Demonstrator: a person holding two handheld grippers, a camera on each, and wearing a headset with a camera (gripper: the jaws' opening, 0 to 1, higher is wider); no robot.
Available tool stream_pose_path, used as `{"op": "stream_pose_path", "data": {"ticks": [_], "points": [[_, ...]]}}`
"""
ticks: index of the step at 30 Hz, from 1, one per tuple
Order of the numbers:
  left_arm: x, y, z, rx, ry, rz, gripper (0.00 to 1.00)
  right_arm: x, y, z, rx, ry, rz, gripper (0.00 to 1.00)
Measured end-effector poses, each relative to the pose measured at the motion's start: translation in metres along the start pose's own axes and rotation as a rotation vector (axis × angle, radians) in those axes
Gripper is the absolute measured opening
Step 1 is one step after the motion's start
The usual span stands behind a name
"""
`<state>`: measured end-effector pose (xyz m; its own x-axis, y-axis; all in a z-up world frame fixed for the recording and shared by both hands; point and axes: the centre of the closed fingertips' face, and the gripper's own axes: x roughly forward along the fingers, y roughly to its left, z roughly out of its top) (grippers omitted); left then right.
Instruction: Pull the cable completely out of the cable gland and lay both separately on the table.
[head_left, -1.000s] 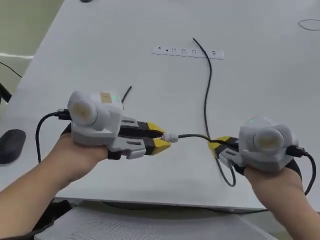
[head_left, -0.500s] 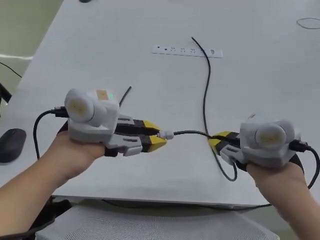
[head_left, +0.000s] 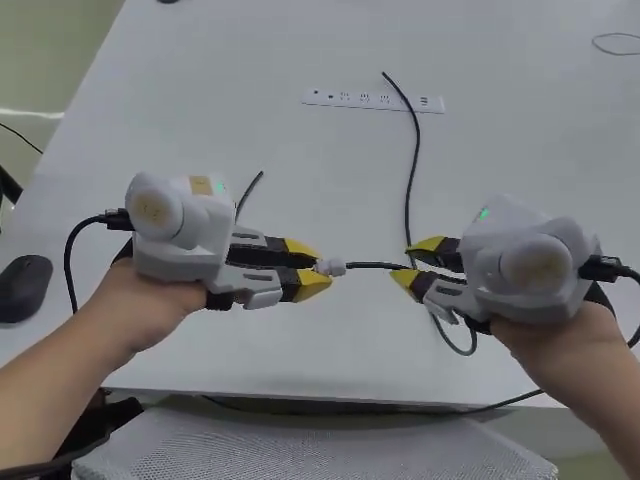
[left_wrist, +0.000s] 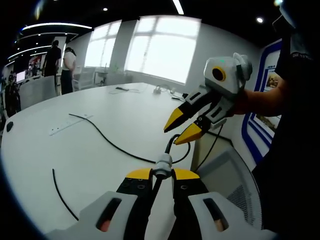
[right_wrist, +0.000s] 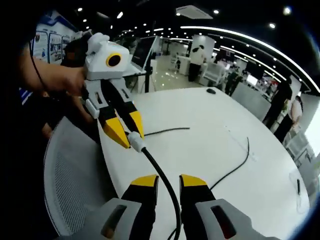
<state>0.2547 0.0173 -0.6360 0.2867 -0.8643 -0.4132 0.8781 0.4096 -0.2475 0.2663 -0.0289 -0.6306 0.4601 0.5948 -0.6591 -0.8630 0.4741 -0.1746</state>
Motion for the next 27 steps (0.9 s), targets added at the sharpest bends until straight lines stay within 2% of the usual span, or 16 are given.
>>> {"op": "stream_pose_path", "data": {"ticks": [3, 5, 10, 14, 21, 25, 27], "points": [[0.001, 0.0, -0.001, 0.004, 0.004, -0.003, 0.15, 0.011, 0.012, 0.009, -0.141, 0.023, 0.02, 0.11], [0.001, 0.0, 0.0, 0.005, 0.005, -0.004, 0.15, 0.017, 0.018, 0.009, -0.199, 0.047, 0.031, 0.1], [0.001, 0.001, 0.0, 0.012, 0.005, -0.001, 0.15, 0.021, 0.021, 0.011, -0.243, 0.054, 0.036, 0.06], [0.001, 0.001, 0.0, 0.019, 0.011, 0.0, 0.15, 0.022, 0.021, 0.01, -0.246, 0.051, 0.041, 0.05], [0.003, 0.002, 0.001, 0.027, 0.02, -0.001, 0.15, 0.023, 0.018, 0.008, -0.256, 0.036, 0.018, 0.02], [0.004, 0.002, 0.001, 0.03, 0.022, -0.003, 0.15, 0.022, 0.018, 0.007, -0.222, 0.023, 0.013, 0.01], [0.004, 0.003, 0.002, 0.03, 0.015, -0.001, 0.15, 0.02, 0.017, 0.006, -0.175, 0.014, 0.007, 0.01]]}}
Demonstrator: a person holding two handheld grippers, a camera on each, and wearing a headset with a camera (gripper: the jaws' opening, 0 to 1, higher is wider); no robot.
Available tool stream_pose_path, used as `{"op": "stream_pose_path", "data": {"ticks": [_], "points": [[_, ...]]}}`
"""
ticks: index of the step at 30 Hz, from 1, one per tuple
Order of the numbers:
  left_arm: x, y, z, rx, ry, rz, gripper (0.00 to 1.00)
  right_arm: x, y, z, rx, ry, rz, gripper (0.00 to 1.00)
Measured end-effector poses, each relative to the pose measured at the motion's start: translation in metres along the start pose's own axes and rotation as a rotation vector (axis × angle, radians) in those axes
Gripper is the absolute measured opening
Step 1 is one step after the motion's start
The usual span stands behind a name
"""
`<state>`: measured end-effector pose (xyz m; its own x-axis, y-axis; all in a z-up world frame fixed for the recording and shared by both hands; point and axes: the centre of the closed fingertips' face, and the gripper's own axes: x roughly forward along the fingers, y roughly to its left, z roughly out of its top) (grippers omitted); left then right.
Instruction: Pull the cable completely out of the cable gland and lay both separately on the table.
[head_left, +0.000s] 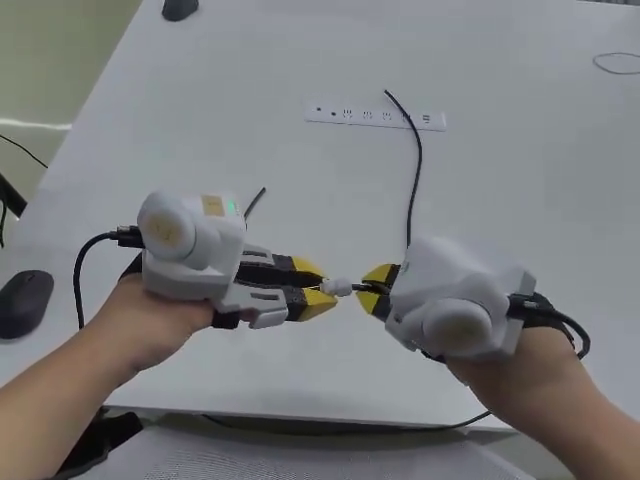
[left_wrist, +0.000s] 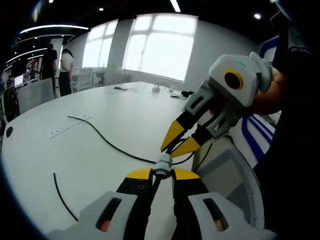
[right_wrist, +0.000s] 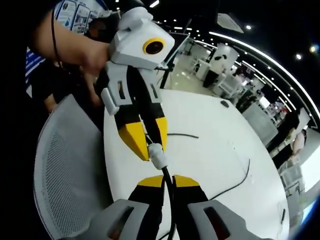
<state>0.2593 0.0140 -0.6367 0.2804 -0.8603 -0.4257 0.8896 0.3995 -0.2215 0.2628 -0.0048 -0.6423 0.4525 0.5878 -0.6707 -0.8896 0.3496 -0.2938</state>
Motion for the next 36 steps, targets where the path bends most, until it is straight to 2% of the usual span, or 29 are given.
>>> {"op": "stream_pose_path", "data": {"ticks": [8, 18, 25, 36], "points": [[0.001, -0.003, -0.002, 0.004, 0.0, 0.002, 0.15, -0.003, -0.002, -0.009, 0.045, -0.003, -0.005, 0.0], [0.0, -0.003, 0.001, -0.003, -0.002, 0.012, 0.15, -0.006, -0.012, -0.023, 0.133, -0.015, -0.041, 0.0], [0.0, 0.0, 0.002, -0.01, -0.002, 0.016, 0.15, -0.006, -0.021, -0.035, 0.223, -0.014, -0.068, 0.0], [-0.001, 0.001, 0.005, -0.015, -0.012, 0.019, 0.15, -0.006, -0.037, -0.066, 0.372, 0.016, -0.137, 0.0]]}}
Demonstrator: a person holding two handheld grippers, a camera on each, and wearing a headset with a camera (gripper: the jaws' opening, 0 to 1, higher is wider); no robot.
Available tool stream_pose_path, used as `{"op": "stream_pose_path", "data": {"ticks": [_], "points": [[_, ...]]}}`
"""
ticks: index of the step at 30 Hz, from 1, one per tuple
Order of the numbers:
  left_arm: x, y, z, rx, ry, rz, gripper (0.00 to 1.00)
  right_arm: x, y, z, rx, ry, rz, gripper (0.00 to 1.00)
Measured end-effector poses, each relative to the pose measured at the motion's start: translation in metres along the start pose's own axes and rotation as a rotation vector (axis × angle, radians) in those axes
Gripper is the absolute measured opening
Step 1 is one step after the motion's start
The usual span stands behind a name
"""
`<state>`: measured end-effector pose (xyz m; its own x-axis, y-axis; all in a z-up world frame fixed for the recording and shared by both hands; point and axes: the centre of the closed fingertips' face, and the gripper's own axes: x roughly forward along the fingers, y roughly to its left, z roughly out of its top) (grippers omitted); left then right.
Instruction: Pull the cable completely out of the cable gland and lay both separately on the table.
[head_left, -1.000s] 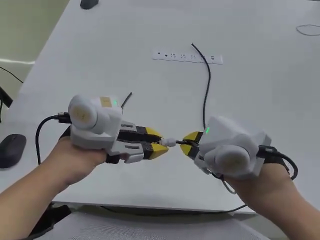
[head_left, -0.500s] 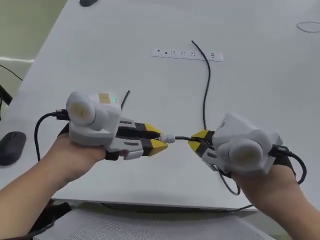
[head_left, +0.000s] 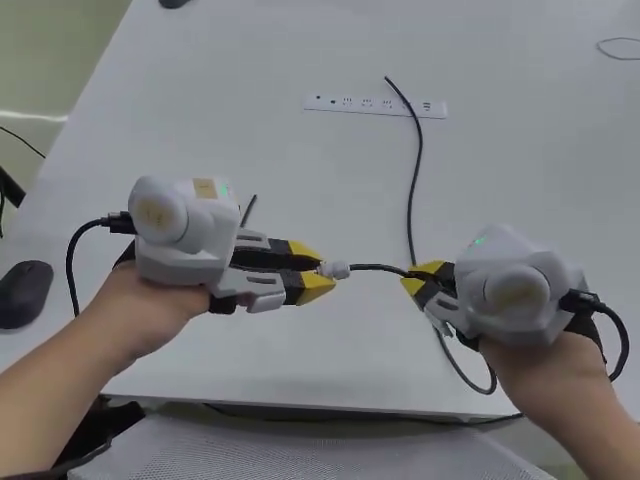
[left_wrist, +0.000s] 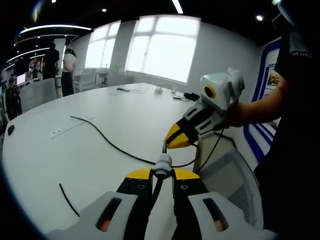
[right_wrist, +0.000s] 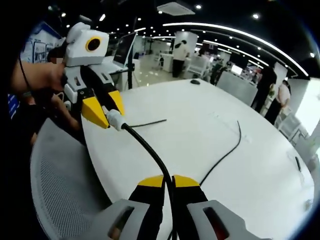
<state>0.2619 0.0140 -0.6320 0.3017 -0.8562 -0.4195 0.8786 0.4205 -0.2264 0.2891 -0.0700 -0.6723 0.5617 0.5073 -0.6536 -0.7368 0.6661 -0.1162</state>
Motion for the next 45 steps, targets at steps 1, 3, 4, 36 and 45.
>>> {"op": "stream_pose_path", "data": {"ticks": [1, 3, 4, 36, 45], "points": [[0.0, 0.0, 0.0, -0.001, -0.001, 0.0, 0.15, 0.0, -0.002, -0.003, 0.023, 0.005, -0.003, 0.0], [0.0, 0.0, 0.0, 0.0, 0.0, -0.001, 0.15, 0.001, -0.008, -0.008, 0.051, 0.009, -0.015, 0.0], [0.0, 0.0, 0.0, 0.0, 0.0, -0.001, 0.15, 0.001, -0.01, -0.011, 0.068, 0.017, -0.02, 0.0], [0.005, 0.004, -0.003, -0.026, 0.012, 0.009, 0.15, -0.011, -0.037, -0.027, -0.007, 0.035, -0.088, 0.03], [0.011, 0.001, 0.002, -0.014, 0.008, 0.002, 0.15, -0.018, -0.005, 0.021, -0.226, -0.015, 0.015, 0.19]]}}
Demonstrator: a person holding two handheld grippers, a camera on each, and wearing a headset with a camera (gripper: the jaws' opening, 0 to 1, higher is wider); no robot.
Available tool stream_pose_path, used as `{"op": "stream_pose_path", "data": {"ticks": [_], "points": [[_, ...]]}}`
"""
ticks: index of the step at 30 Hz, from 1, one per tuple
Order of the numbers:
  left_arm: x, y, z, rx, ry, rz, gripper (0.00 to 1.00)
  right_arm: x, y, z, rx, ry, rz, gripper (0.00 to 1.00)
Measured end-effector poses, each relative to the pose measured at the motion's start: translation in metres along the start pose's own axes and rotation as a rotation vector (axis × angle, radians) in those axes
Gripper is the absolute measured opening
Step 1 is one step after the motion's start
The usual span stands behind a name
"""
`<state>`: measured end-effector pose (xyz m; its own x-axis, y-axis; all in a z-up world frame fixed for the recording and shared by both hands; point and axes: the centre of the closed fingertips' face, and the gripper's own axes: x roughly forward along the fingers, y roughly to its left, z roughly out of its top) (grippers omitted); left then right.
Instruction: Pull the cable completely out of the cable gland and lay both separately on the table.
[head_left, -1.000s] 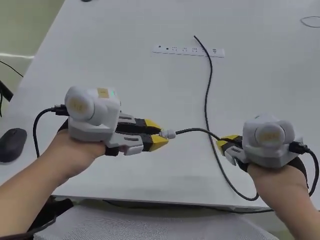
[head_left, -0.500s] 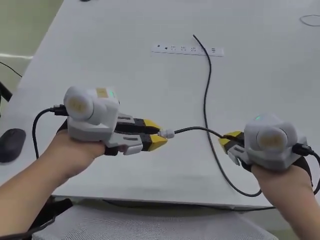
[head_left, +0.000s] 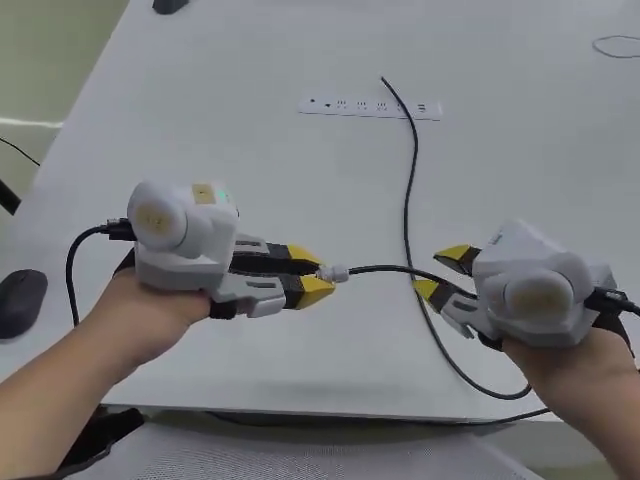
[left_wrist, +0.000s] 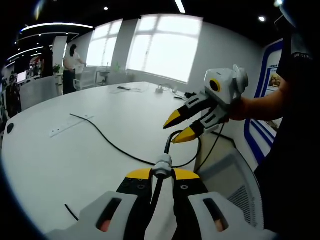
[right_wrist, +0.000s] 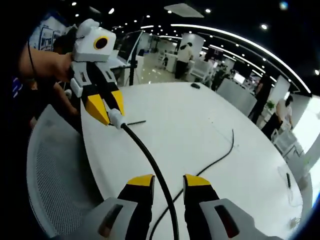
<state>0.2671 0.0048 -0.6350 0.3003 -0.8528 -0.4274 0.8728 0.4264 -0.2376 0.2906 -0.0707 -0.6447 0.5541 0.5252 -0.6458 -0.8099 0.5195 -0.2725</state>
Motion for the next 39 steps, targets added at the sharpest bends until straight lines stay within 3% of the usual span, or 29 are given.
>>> {"op": "stream_pose_path", "data": {"ticks": [4, 6, 14, 17, 29, 39], "points": [[0.001, -0.002, 0.002, 0.008, 0.001, -0.004, 0.15, 0.002, 0.02, 0.019, -0.097, 0.003, 0.067, 0.16], [0.0, -0.002, 0.002, 0.009, 0.002, -0.004, 0.15, 0.004, 0.025, 0.027, -0.149, -0.004, 0.073, 0.15], [-0.002, -0.002, 0.001, 0.017, 0.007, 0.0, 0.15, 0.01, 0.039, 0.044, -0.213, -0.035, 0.09, 0.1], [-0.003, -0.002, 0.001, 0.02, 0.008, 0.003, 0.15, 0.014, 0.043, 0.043, -0.243, -0.021, 0.101, 0.09], [0.0, -0.003, -0.008, 0.042, 0.04, 0.002, 0.15, 0.02, 0.053, 0.039, -0.281, -0.011, 0.131, 0.04], [0.001, -0.002, -0.009, 0.046, 0.042, 0.003, 0.15, 0.022, 0.053, 0.032, -0.205, -0.016, 0.144, 0.01]]}}
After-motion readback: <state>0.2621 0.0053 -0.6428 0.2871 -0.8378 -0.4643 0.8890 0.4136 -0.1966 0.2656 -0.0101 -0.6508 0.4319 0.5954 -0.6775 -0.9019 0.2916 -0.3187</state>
